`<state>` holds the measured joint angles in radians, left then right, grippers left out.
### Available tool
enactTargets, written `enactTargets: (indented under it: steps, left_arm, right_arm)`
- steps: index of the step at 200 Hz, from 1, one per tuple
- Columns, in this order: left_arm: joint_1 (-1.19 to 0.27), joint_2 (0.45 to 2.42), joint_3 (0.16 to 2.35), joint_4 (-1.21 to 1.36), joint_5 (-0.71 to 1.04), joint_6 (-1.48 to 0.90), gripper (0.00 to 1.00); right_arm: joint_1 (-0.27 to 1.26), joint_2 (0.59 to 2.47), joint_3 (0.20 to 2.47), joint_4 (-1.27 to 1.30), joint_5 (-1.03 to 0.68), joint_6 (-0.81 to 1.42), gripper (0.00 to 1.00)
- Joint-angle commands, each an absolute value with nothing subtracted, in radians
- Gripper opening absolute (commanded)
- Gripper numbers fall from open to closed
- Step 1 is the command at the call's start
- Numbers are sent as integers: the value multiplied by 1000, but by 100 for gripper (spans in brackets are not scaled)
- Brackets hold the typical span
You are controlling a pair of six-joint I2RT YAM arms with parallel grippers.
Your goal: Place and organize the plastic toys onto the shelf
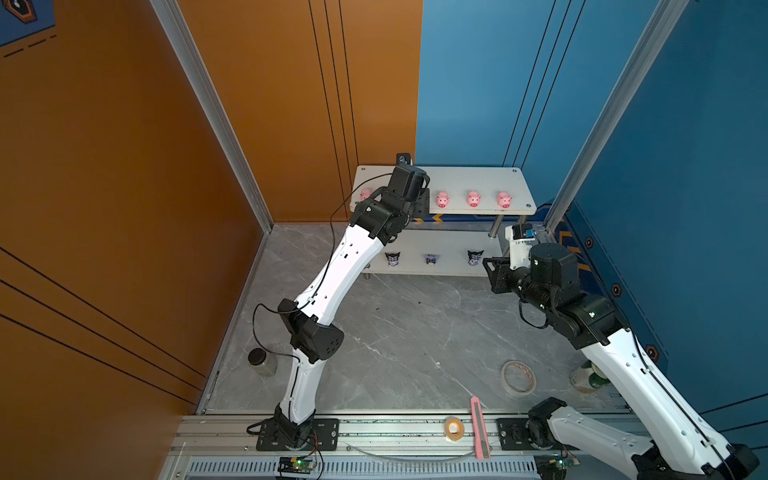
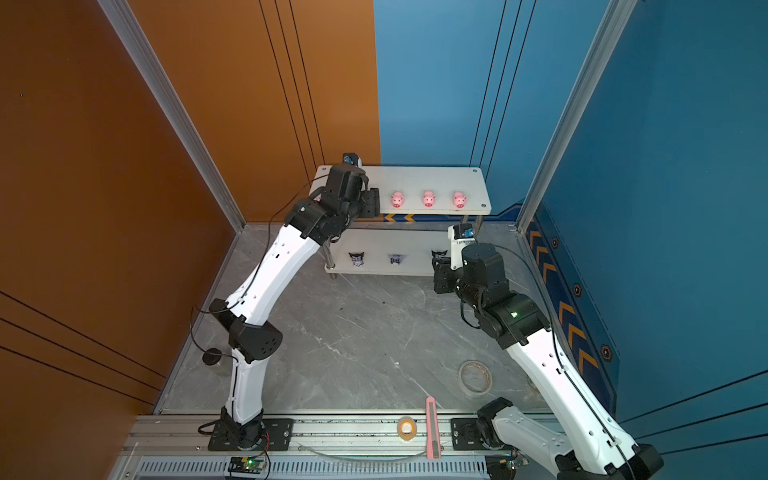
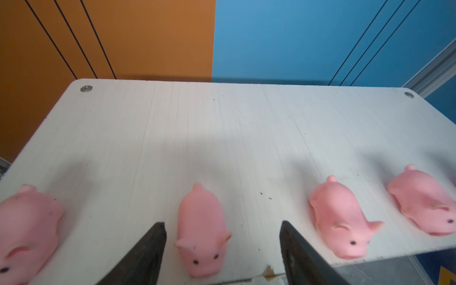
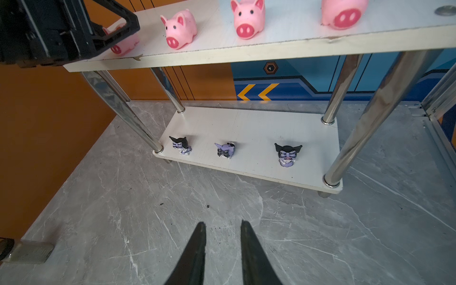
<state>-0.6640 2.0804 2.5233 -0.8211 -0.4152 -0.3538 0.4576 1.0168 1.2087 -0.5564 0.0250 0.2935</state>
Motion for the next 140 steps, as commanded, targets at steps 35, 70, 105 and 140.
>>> enactTargets:
  steps: [35,70,105,140]
  left_arm:
    - [-724,1892,2460,-829,-555,-278,77]
    - [-717,1780,2340,-828,-661,-251,78]
    - [-646,1716,2220,-829,-661,-271,79]
    - [-551,1707,2149,-836,-586,-327,80]
  right_arm:
    - [449,1028,1196,-540,0,310,28]
    - [449,1017,1197,-538,-2,310,28]
    - [449,1015,1198,-540,0,309,29]
    - [449,1022,1200,-542,-2,309,29]
